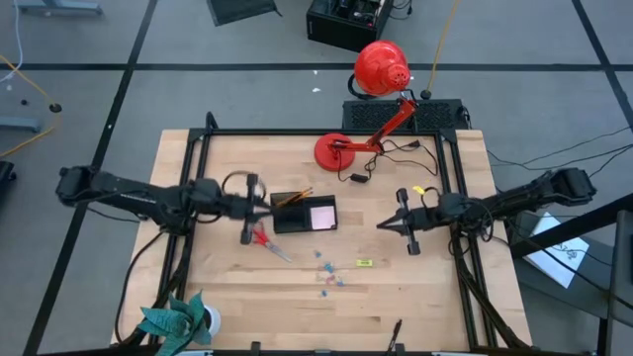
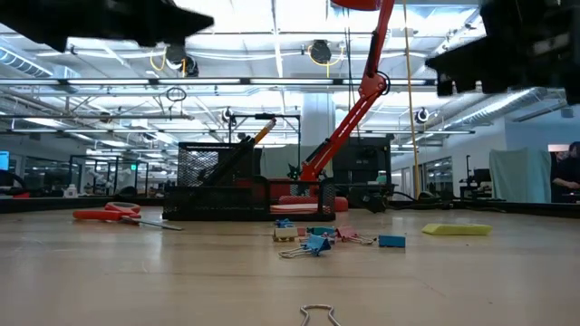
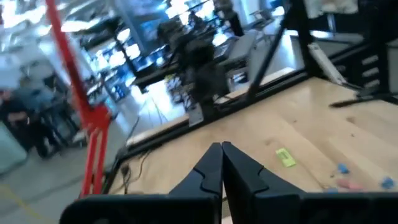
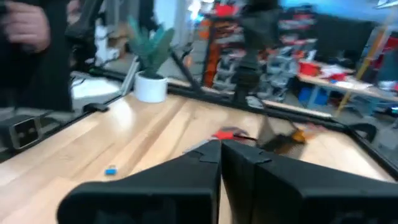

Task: Pick and place office supplies into organizer
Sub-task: Put the black pen into the mesh desk organizer

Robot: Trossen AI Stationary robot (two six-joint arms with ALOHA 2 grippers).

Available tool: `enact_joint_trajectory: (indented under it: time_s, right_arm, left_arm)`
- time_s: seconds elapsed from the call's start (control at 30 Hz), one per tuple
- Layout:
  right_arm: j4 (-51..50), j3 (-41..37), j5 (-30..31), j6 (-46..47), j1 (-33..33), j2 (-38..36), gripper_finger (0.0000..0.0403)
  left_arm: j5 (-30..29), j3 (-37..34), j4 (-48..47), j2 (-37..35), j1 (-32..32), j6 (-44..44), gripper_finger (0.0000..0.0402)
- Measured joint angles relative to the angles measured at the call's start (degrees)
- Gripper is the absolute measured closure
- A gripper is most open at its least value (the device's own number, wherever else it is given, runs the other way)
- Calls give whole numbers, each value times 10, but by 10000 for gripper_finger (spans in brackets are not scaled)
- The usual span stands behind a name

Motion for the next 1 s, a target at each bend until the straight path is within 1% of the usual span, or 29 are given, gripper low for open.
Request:
enact_joint_trajectory:
  time_s: [0.07, 0.13, 0.17, 0.27, 0.33, 0.47, 0.53, 0.6, 0.7, 0.77, 0.87, 1.0]
  right_arm:
    - [-122, 53, 8, 0, 28, 0, 401]
    - [-253, 103, 39, 13, 69, 6, 402]
    - [-298, 126, 60, 25, 93, 11, 402]
    - [-386, 190, 120, 69, 180, 21, 402]
    - [-425, 225, 154, 115, 238, 34, 402]
    - [-425, 284, 236, 214, 350, 73, 402]
    - [-431, 299, 284, 267, 392, 103, 402]
    - [-430, 310, 315, 335, 421, 137, 402]
    - [-394, 329, 319, 431, 450, 193, 403]
    - [-379, 347, 318, 467, 467, 239, 403]
    - [-394, 392, 318, 520, 483, 302, 403]
    - [-421, 445, 315, 651, 490, 358, 403]
  left_arm:
    - [35, 0, -3, 1, 34, -38, 384]
    - [72, 0, -15, 4, 52, -73, 385]
    - [83, 0, -25, 5, 57, -88, 388]
    - [87, 0, -51, 5, 57, -115, 398]
    - [88, 0, -71, 5, 56, -125, 396]
    - [88, 0, -89, 5, 56, -137, 378]
    - [88, 0, -100, 5, 54, -132, 373]
    - [88, 0, -106, 5, 53, -121, 370]
    - [88, 0, -106, 5, 53, -107, 371]
    - [88, 0, -105, 5, 53, -94, 374]
    - [88, 0, -105, 5, 53, -82, 382]
    - [88, 0, -105, 5, 53, -74, 395]
